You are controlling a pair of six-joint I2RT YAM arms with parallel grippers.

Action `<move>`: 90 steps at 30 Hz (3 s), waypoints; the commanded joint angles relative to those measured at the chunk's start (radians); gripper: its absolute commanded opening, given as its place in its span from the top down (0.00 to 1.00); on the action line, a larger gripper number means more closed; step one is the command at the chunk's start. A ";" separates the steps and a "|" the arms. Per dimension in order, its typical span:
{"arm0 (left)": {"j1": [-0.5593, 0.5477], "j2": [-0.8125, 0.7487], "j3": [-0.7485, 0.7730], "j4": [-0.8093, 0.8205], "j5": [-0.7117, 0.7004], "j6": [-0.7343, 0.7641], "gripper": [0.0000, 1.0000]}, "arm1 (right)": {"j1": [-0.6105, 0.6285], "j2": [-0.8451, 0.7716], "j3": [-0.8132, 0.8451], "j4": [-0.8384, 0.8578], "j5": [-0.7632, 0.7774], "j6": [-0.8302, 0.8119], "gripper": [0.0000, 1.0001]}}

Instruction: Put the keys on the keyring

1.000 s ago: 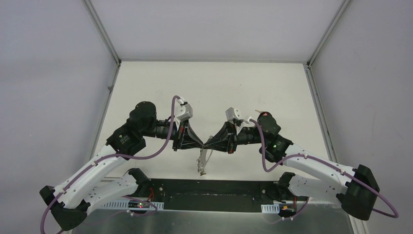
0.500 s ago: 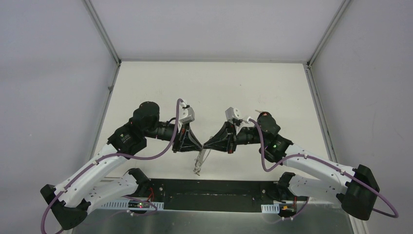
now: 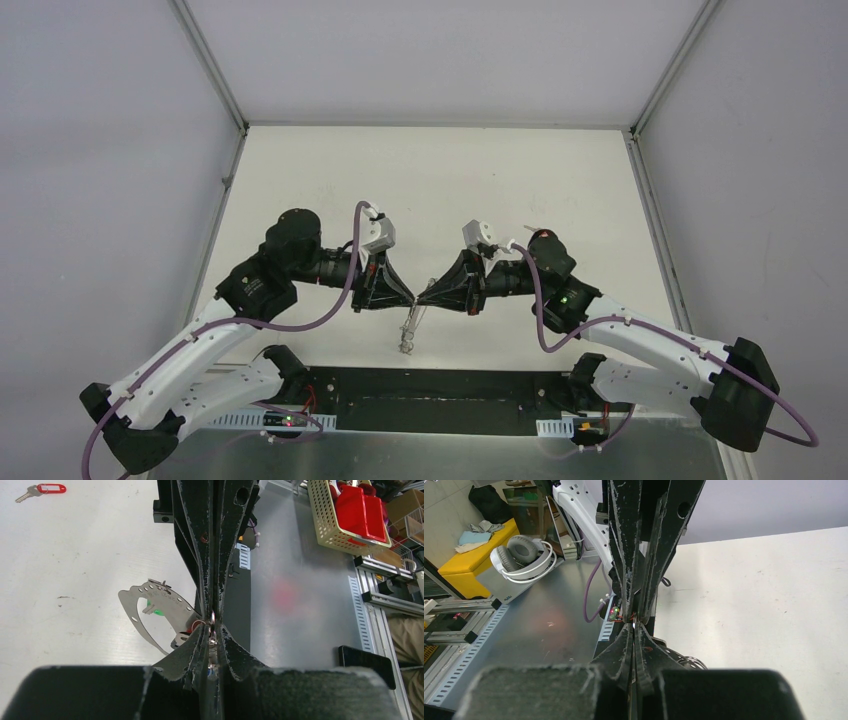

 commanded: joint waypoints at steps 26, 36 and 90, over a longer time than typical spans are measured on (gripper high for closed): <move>-0.001 0.120 0.277 -0.354 -0.139 0.231 1.00 | 0.000 -0.059 -0.020 0.005 0.123 -0.020 0.46; -0.012 0.316 0.476 -0.704 -0.348 0.345 1.00 | 0.001 -0.106 -0.056 -0.053 0.205 -0.026 0.35; -0.033 0.442 -0.001 0.013 -0.903 -0.306 0.01 | -0.090 -0.275 -0.115 -0.721 0.885 0.439 0.00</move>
